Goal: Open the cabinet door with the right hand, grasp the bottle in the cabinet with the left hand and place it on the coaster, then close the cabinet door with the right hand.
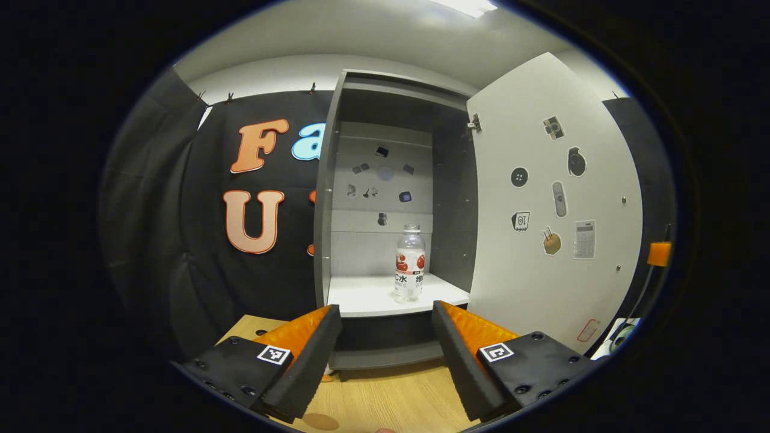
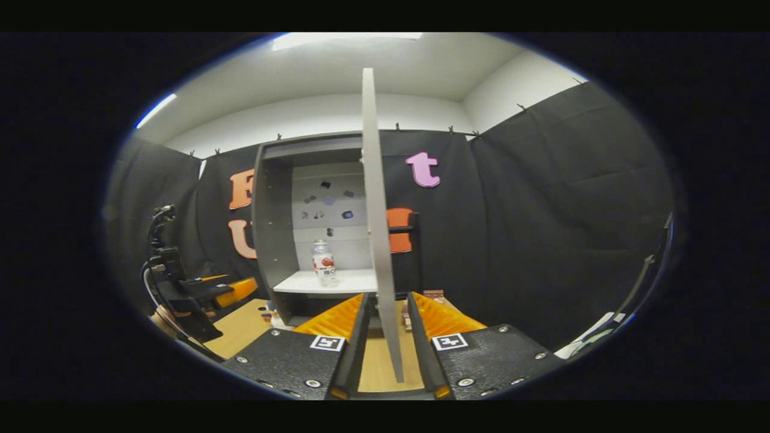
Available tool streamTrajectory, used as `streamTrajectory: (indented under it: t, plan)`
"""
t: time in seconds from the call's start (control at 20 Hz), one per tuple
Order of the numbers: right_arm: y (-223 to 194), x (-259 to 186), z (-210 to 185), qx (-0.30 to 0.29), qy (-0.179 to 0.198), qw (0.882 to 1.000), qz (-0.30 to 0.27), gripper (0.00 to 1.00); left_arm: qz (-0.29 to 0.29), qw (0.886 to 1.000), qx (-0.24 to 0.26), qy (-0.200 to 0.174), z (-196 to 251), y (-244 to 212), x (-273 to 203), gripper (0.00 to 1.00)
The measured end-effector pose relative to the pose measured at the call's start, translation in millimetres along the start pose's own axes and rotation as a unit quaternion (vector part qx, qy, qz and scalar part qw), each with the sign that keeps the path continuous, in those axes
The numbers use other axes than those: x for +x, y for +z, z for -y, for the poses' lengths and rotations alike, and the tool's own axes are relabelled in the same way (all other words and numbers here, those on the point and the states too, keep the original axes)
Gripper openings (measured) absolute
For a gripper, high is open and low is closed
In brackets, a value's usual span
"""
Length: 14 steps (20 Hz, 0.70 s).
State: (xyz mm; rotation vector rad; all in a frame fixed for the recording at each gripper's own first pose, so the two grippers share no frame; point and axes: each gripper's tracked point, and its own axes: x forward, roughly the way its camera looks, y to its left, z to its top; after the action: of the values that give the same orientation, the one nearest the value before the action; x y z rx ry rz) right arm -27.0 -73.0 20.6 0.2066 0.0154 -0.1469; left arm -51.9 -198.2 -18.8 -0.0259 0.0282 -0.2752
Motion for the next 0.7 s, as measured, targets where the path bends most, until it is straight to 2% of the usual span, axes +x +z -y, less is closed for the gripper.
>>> streamTrajectory:
  t: [0.05,0.1,0.25,0.3,0.45,0.6,0.7]
  plan:
    - [-0.3,1.0,-2.5,-0.001,0.007,1.0,0.0,0.47,-0.004,1.0,-0.005,-0.005,0.7,-3.0,3.8,0.98]
    - [-1.7,2.0,-6.9,-0.002,0.014,1.0,-0.002,0.46,-0.007,1.0,-0.01,-0.011,1.6,-5.8,7.4,0.98]
    - [-3.7,5.0,-19.4,-0.004,0.029,1.0,-0.005,0.58,-0.009,0.999,-0.02,-0.029,0.2,-8.6,25.0,0.98]
    - [-3.9,7.2,-22.7,-0.006,0.031,0.999,-0.005,0.56,-0.008,0.999,-0.021,-0.035,-0.8,-9.5,32.4,0.98]
    - [-4.8,17.8,-30.2,-0.007,0.03,1.0,-0.002,0.67,-0.008,0.998,-0.02,-0.053,-1.9,-12.0,59.0,0.98]
    - [-7.0,23.9,-33.9,-0.005,0.024,1.0,-0.001,0.74,-0.007,0.997,-0.012,-0.073,-1.5,-16.2,90.5,0.98]
    - [-7.8,29.7,-34.6,-0.007,0.016,1.0,-0.002,0.82,-0.002,0.996,-0.01,-0.089,0.7,-15.8,113.7,0.98]
